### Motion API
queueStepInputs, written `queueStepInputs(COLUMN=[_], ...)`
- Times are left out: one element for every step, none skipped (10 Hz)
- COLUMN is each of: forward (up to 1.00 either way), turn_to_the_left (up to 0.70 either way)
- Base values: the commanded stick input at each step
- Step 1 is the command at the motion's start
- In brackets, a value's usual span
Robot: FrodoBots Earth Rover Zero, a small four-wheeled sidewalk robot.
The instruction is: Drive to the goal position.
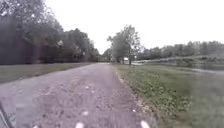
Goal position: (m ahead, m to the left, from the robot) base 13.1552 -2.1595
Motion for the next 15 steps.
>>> queueStepInputs(forward=[0.7, 0.7, 0.7, 0.7, 0.7, 0.7, 0.7, 0.7, 0.7, 0.7, 0.7, 0.7, 0.7, 0.7, 0.7], turn_to_the_left=[0.0, 0.0, 0.0, 0.0, 0.0, 0.0, 0.0, 0.0, 0.0, 0.0, 0.0, 0.0, 0.0, 0.0, 0.0])
